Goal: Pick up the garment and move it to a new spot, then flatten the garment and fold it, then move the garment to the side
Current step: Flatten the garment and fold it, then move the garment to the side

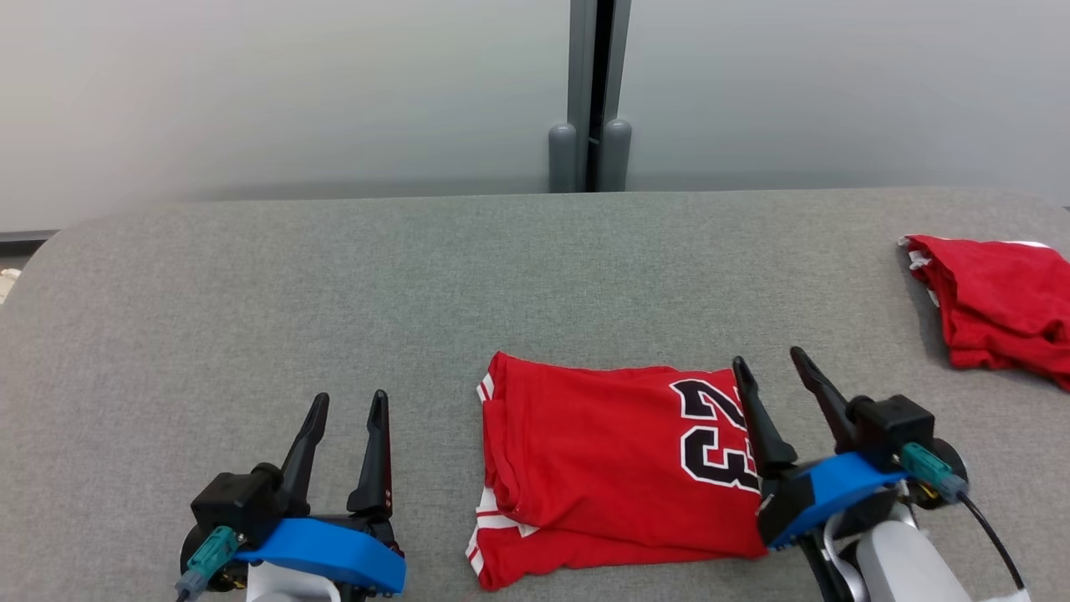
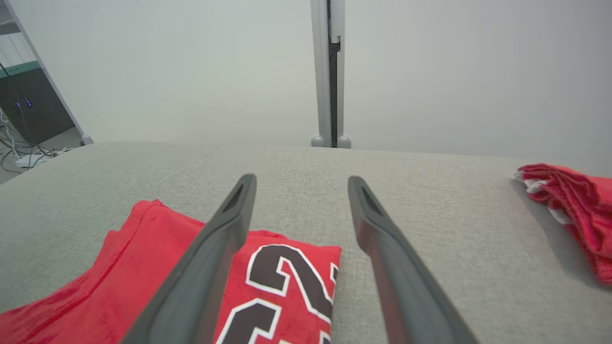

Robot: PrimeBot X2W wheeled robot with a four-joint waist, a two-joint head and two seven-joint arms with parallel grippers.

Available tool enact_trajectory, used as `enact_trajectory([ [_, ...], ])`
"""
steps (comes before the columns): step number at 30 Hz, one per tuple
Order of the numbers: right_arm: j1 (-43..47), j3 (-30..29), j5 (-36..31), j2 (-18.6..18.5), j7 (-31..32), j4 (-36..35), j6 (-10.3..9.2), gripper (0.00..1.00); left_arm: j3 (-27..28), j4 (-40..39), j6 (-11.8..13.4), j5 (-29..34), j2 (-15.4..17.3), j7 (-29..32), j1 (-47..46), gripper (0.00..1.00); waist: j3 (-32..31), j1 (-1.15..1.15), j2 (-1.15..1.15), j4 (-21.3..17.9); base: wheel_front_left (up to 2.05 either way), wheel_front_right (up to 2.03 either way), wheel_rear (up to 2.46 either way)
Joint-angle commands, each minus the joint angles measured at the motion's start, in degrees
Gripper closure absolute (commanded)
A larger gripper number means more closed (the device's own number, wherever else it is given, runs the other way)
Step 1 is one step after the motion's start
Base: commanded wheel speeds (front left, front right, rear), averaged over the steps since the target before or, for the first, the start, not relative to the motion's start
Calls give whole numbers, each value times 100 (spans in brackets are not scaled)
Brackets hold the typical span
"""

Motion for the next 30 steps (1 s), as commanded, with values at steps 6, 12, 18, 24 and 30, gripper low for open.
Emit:
enact_trajectory([
  [6, 752, -487, -137, -7, -51, -511, 0, 0, 297, 32, 75, 51, -3, -25, 210, 0, -180, 0, 0, -178, 0, 0, 0],
  [12, 1102, -565, -111, -10, -60, -690, 0, 0, 630, 52, 13, 149, -42, -26, 581, 0, -236, 0, 0, -250, 0, 0, 0],
  [18, 1164, -512, -59, -10, -76, -659, 0, 0, 816, 91, -49, 270, -129, -27, 821, 0, -238, 0, 0, -224, 0, 0, 0],
  [24, 1075, -553, -129, -10, -85, -614, 0, 0, 874, 123, -99, 371, -194, -27, 799, 0, -214, 0, 0, -160, 0, 0, 0],
  [30, 1020, -544, -135, -10, -86, -564, 0, 0, 937, 158, -153, 442, -236, -28, 736, 0, -186, 0, 0, -143, 0, 0, 0],
])
